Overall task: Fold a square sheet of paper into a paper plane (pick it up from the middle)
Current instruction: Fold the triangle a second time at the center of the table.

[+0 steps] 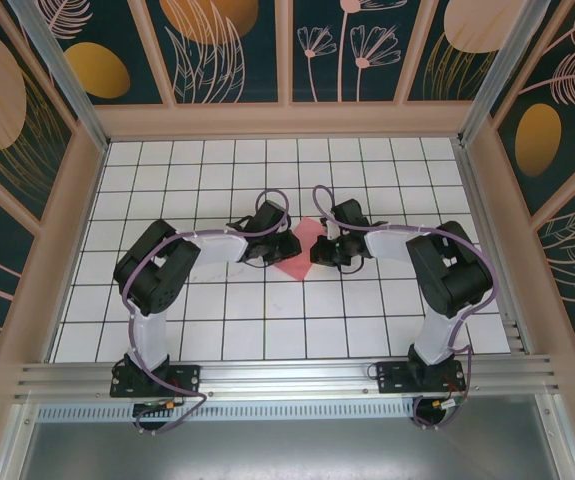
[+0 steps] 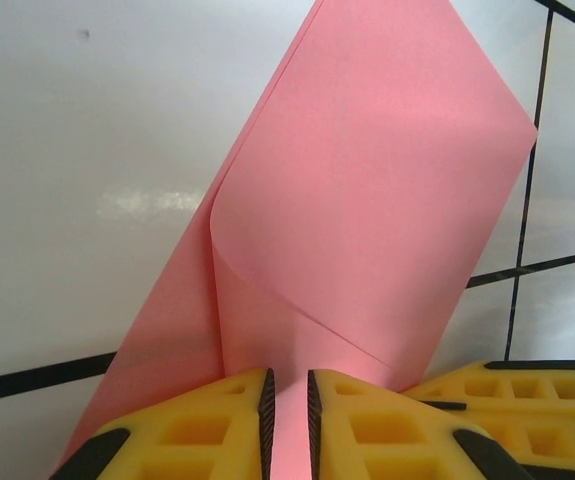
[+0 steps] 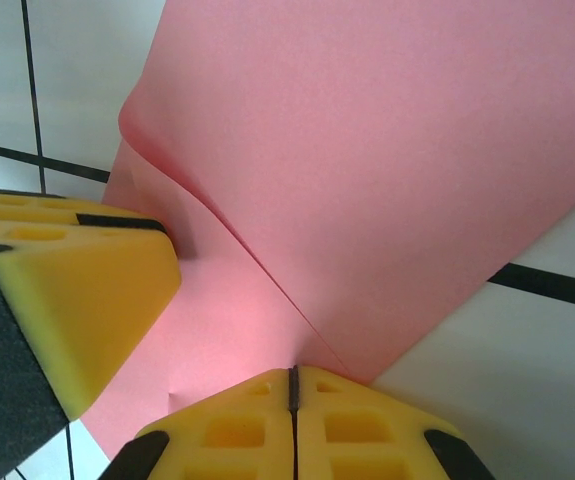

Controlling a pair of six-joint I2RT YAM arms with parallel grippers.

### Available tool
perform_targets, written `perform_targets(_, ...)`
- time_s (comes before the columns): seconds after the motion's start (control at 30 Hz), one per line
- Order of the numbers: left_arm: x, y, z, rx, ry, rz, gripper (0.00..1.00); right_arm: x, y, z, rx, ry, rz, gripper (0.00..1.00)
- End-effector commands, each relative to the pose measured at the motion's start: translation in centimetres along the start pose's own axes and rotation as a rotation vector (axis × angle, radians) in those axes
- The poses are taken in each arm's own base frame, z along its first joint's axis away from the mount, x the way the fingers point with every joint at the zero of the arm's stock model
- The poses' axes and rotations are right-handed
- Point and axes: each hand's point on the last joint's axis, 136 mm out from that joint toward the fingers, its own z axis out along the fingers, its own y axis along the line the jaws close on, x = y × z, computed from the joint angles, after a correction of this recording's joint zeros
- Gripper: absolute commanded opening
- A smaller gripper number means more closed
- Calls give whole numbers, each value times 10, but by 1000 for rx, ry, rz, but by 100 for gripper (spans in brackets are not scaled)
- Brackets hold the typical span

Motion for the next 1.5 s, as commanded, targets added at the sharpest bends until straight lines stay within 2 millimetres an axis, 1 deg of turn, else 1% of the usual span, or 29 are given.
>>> perform_targets(0.0, -13, -6, -5, -20, -31, 57, 22, 21, -30, 12, 97, 72, 25, 8)
perform_targets(0.07, -20, -17, -11, 9, -52, 83, 22, 21, -30, 11, 98, 72, 25, 8)
perform_targets(0.13, -22, -23, -12, 26, -57, 100, 23, 21, -30, 12, 97, 72, 25, 8)
perform_targets(0.23, -18, -22, -5, 34, -28, 91, 22, 21, -30, 13, 94, 72, 28, 8)
perform_targets(0.37, -8, -13, 6, 24, 11, 72, 21, 22, -31, 13, 94, 73, 29, 8)
perform_targets(0.57, -9, 1, 11, -29, -3, 62, 21, 26, -34, 14, 103, 82, 32, 8)
perform_targets(0.8, -22, 21, 11, -147, -52, 49, 22, 31, -42, 14, 134, 96, 36, 8)
perform_targets(1.0, -36, 31, 4, -183, -76, 51, 24, 35, -48, 12, 150, 102, 38, 8)
perform_targets(1.03, -39, 30, 3, -174, -77, 50, 24, 36, -48, 12, 150, 102, 39, 8)
perform_targets(1.1, -44, 22, 0, -142, -78, 54, 24, 34, -47, 11, 144, 99, 39, 8)
perform_targets(1.17, -46, 3, -6, -80, -74, 77, 24, 33, -46, 11, 137, 97, 39, 8)
perform_targets(1.23, -49, -16, -18, -2, -89, 89, 25, 31, -43, 11, 128, 94, 37, 8)
perform_targets(1.33, -46, -33, -29, 84, -89, 98, 24, 29, -40, 10, 122, 90, 34, 8)
perform_targets(1.4, -39, -39, -29, 128, -68, 91, 23, 29, -40, 10, 122, 89, 34, 8)
perform_targets(1.47, -30, -41, -23, 148, -40, 87, 21, 30, -40, 10, 121, 93, 34, 8)
